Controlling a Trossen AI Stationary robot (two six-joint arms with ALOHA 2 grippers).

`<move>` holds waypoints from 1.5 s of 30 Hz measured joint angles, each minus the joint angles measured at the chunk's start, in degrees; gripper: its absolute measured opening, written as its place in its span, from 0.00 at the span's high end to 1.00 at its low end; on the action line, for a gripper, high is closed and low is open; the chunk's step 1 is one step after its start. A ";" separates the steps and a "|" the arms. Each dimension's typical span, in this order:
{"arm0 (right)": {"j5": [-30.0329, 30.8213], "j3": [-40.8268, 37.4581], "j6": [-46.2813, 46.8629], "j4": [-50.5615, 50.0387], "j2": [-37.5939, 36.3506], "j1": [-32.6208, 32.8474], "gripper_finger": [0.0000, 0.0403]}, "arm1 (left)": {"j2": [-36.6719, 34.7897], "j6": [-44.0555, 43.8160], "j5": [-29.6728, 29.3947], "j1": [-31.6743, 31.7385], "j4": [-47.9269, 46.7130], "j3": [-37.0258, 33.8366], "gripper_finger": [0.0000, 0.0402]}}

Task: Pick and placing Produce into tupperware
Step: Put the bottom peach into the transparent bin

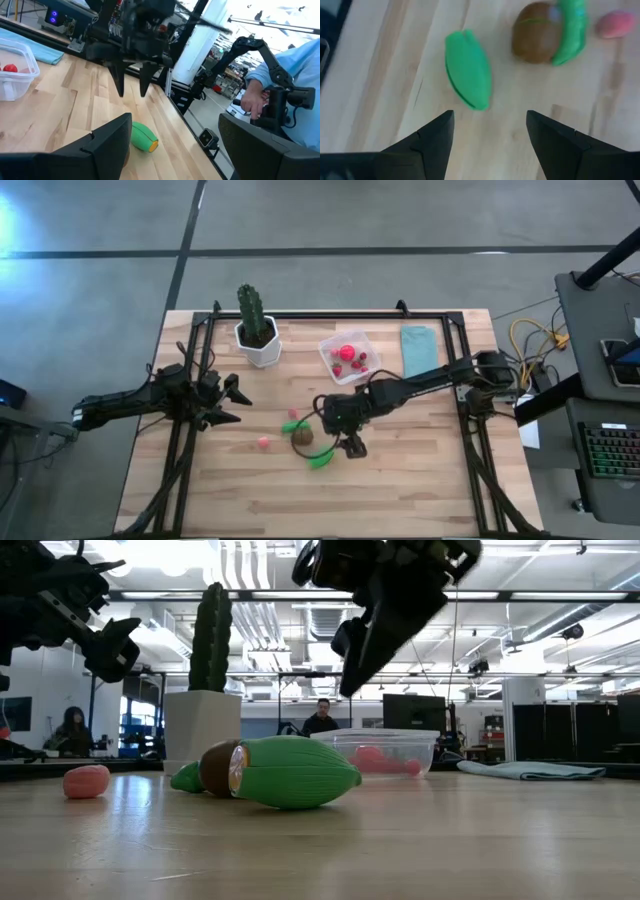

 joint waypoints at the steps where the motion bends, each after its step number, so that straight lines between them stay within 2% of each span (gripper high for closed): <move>1: 0.07 -0.02 -1.08 0.09 0.32 0.35 0.40 | 0.00 -0.02 0.02 0.01 -0.02 -0.01 0.29; 16: 1.63 -0.95 -9.96 7.29 0.95 4.70 0.34 | 0.00 -0.02 0.00 0.02 -0.02 0.00 0.29; 27: 5.64 -1.01 -4.66 15.74 1.01 6.14 0.34 | 0.00 -0.02 0.00 0.02 0.00 -0.02 0.29; 37: 4.62 0.39 4.59 14.57 9.47 6.33 0.33 | 0.04 -0.02 0.02 0.02 -0.02 -0.02 0.29; 45: 5.35 0.85 -3.13 14.64 9.23 6.36 0.33 | 0.07 -0.02 0.02 0.02 0.00 0.00 0.29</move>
